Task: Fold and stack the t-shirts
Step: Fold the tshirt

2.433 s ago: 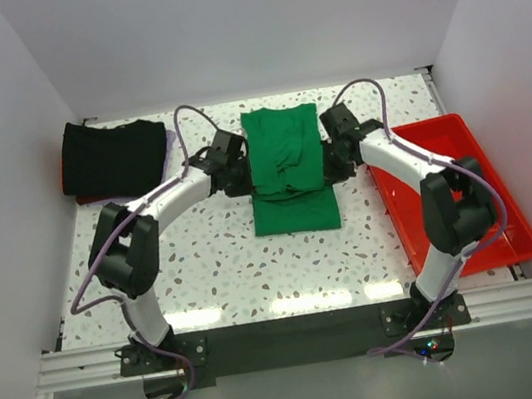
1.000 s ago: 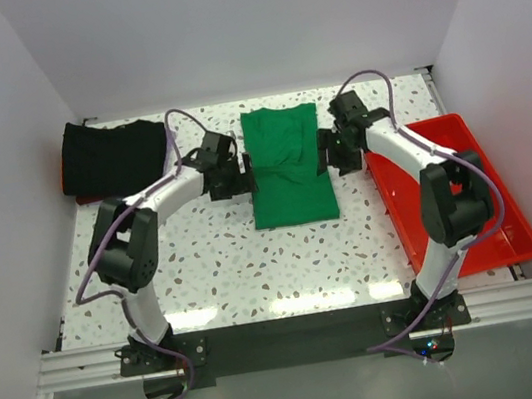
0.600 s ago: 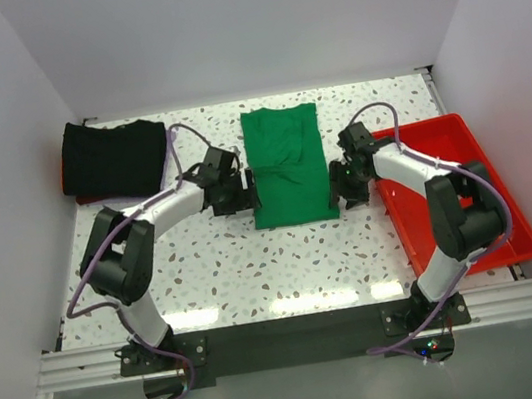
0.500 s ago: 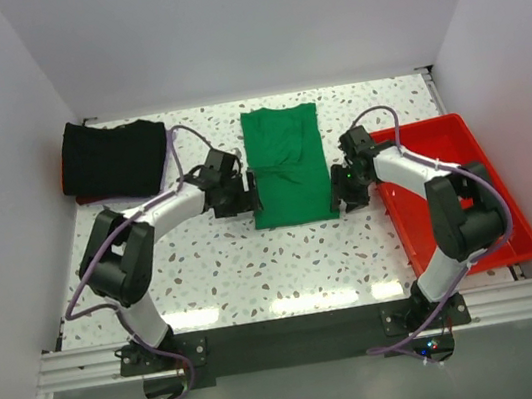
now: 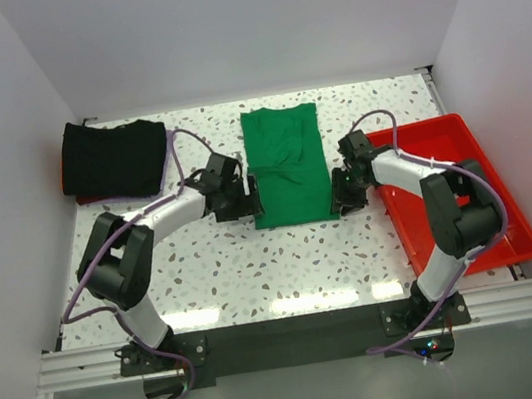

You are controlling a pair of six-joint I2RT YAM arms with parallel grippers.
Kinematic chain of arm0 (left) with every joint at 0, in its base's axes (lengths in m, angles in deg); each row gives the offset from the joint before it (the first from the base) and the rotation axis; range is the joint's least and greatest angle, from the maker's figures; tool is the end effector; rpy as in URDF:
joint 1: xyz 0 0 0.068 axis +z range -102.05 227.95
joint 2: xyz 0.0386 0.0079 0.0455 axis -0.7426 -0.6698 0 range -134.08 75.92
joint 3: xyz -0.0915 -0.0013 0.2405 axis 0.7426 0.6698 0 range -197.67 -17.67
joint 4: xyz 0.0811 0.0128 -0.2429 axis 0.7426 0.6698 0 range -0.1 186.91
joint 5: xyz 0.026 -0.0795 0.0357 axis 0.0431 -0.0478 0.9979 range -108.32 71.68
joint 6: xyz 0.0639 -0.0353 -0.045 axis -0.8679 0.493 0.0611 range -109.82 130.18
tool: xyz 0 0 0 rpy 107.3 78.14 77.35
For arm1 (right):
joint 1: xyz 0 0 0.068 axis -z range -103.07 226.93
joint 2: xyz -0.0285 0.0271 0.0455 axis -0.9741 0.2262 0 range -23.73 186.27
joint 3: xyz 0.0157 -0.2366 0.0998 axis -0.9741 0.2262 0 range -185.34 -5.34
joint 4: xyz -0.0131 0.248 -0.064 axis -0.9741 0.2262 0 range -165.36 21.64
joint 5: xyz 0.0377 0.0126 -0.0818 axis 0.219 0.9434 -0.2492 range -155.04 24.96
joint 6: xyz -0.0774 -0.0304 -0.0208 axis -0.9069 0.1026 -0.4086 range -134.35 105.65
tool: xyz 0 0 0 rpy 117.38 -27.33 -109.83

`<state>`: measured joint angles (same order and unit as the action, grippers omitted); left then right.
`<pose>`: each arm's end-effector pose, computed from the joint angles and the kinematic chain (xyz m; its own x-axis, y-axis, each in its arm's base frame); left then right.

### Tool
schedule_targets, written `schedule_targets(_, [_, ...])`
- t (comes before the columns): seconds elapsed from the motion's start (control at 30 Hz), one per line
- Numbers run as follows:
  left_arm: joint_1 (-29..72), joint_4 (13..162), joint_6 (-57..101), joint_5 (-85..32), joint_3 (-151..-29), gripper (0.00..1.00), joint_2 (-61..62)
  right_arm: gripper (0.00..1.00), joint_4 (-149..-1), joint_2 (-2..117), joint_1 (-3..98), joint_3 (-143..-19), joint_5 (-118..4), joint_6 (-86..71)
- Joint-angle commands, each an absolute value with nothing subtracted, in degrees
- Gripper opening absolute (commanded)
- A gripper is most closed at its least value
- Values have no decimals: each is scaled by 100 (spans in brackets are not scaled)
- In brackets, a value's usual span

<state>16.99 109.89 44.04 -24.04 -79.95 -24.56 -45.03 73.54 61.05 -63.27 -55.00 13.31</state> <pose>0.3127 -0.1964 0.1295 -0.9155 -0.0973 -0.3905 0.0565 0.9296 -0.3641 0.3103 0.1020 0.1147 -0.9510 0.2048 -0.2318 0.1285 0.9433 0.3062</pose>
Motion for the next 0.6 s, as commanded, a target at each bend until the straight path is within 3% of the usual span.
schedule_targets(0.0, [1657,10775,4507,-2333,-7946,80,-2199,35,-4609,7418,6023,-6291,-5511,1351])
schedule_targets(0.17, [1596,10766,4568,-2324,-7920,78,-2234,27,-4566,7532,6014,-6264,-5511,1333])
schedule_targets(0.37, [1491,10810,4691,-2280,-7920,73,-2322,9,-4530,7620,5997,-6282,-5502,1316])
schedule_targets(0.57, [1420,10863,4779,-2280,-7902,66,-2401,7,-4486,7603,6005,-6291,-5538,1298])
